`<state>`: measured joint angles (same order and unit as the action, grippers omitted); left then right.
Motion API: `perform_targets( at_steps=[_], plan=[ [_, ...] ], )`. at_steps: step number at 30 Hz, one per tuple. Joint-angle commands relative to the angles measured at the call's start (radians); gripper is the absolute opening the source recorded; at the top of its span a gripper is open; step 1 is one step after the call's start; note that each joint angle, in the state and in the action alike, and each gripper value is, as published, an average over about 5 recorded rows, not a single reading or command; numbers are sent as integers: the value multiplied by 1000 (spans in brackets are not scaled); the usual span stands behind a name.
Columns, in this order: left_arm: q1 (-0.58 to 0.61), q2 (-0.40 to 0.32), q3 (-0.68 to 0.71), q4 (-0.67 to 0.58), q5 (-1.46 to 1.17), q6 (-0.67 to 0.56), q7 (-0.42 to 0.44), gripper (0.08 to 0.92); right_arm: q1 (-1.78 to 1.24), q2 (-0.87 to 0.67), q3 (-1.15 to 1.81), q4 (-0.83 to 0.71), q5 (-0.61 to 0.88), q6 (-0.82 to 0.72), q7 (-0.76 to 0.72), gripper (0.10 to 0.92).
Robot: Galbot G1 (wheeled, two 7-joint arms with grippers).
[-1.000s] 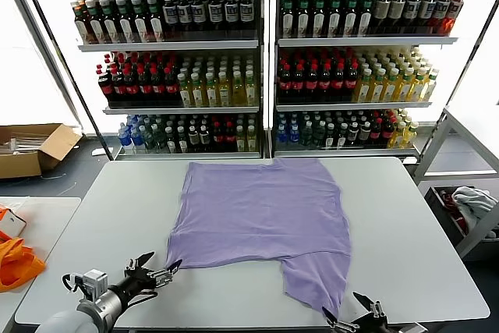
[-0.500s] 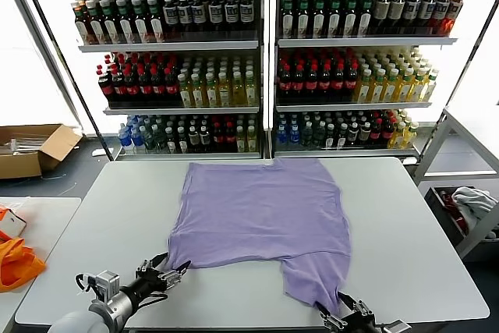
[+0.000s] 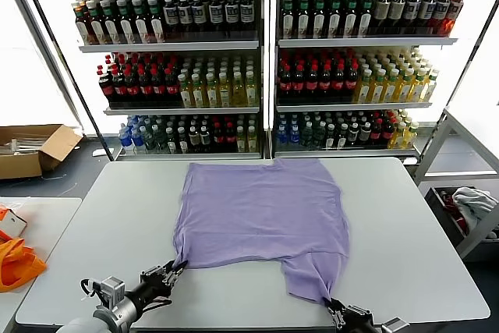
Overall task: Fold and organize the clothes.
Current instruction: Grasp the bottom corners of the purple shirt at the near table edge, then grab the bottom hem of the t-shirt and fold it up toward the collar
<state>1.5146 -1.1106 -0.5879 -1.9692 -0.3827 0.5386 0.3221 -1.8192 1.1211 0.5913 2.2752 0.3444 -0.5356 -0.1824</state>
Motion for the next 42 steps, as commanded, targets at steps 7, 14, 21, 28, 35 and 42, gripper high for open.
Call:
perform_targets(
  at_steps=[7,14,21,28,35,42],
  plan=[
    [84,-2,-74,-146,16,24,-15,91,-169,-36,80,100,-2,77,-64,108],
    [170,13,-107,-249,47,38,-21,88,-330,-63,156,185,8,172,-111,108],
    [165,37,-121,-259,-54,38,-50,88,-243,-18,132,174,85,222,-48,108],
    [30,55,-103,-191,-294,40,-115,88,4,-1,104,122,222,215,65,108],
    [-125,76,-60,-82,-329,40,-117,88,178,-30,82,36,269,211,98,108],
    [-263,90,-5,51,-398,41,-131,88,347,-43,10,-108,294,209,130,108]
  ],
)
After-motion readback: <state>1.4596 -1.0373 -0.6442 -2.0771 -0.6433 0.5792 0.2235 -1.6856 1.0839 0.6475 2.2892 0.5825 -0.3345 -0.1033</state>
